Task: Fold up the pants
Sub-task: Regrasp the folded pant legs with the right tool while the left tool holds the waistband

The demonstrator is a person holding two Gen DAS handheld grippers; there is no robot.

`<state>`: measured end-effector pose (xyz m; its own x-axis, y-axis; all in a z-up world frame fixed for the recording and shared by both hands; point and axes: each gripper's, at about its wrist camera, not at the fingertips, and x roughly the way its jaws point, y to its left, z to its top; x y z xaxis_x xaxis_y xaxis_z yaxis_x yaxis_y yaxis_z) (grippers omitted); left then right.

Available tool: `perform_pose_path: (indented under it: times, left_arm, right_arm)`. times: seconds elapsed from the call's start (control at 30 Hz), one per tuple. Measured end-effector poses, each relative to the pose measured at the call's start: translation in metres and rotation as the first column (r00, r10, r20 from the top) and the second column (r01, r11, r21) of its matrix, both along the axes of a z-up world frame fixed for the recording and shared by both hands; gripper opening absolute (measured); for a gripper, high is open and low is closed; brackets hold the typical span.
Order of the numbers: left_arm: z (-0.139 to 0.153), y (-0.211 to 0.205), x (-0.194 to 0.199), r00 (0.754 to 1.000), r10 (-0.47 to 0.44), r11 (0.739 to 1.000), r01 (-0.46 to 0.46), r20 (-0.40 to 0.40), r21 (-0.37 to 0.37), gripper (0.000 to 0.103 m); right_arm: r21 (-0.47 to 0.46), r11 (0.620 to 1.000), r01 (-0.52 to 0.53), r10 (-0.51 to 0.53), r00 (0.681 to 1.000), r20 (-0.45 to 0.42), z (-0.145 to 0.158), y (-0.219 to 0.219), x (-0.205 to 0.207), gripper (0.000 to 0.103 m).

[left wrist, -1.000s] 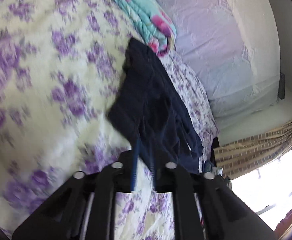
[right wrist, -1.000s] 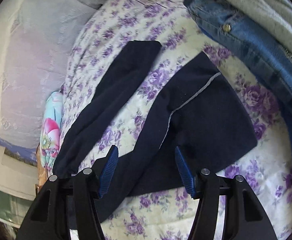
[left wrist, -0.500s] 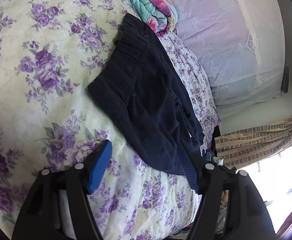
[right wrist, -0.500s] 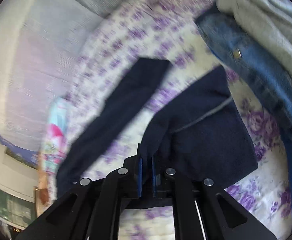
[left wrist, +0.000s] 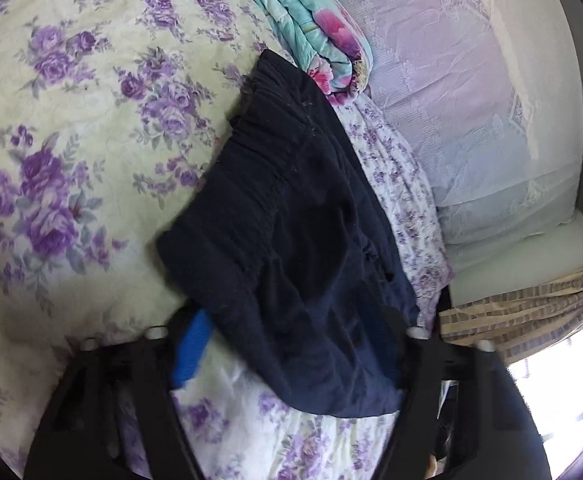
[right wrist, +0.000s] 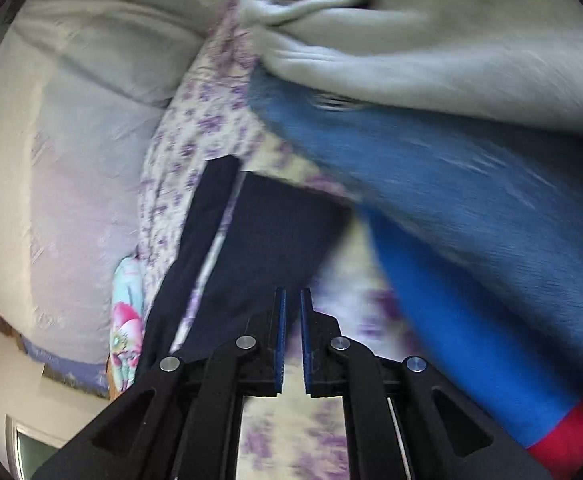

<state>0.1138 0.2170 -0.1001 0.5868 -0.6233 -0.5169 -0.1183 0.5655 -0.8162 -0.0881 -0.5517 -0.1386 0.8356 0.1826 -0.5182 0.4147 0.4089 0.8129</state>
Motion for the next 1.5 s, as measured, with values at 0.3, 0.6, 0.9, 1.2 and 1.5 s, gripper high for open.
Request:
perform_pose_path:
  times: [0.3,0.6,0.9,1.2,1.5]
  left_arm:
    - [-0.017,0.016,-0.004,1.000,0.030,0.994,-0.030,-0.001,-0.106,0.012]
    - [0.006,0.026,-0.002,0.999,0.016,0.993,-0.013,0.028,-0.114,0.012]
    - [0.052,0.064,-0.038,0.994,0.064,0.997,-0.062,0.085,-0.036,0.012]
    - [-0.020,0.085,-0.054,0.994,0.079,0.987,-0.090,-0.078,-0.135,0.012]
    - [0.003,0.092,-0.060,0.996,0.061,0.997,-0.063,-0.065,-0.036,0.012]
  right_arm:
    - [-0.009,0.998,-0.058,0.059,0.998,0.039,0.016,0.026,0.008,0.053]
    - [-0.019,1.000,-0.022,0.022,0.999,0.038,0.003,0.025,0.041,0.054]
    - [0.045,0.989,-0.141,0.137,0.987,0.079,0.008,0.044,0.011,0.013]
    - [0.034,0.992,-0.123,0.122,0.992,0.003,-0.004,0.047,-0.003,0.012]
    - [-0.018,0.983,-0.181,0.179,0.980,-0.089,-0.003,0.041,-0.001,0.012]
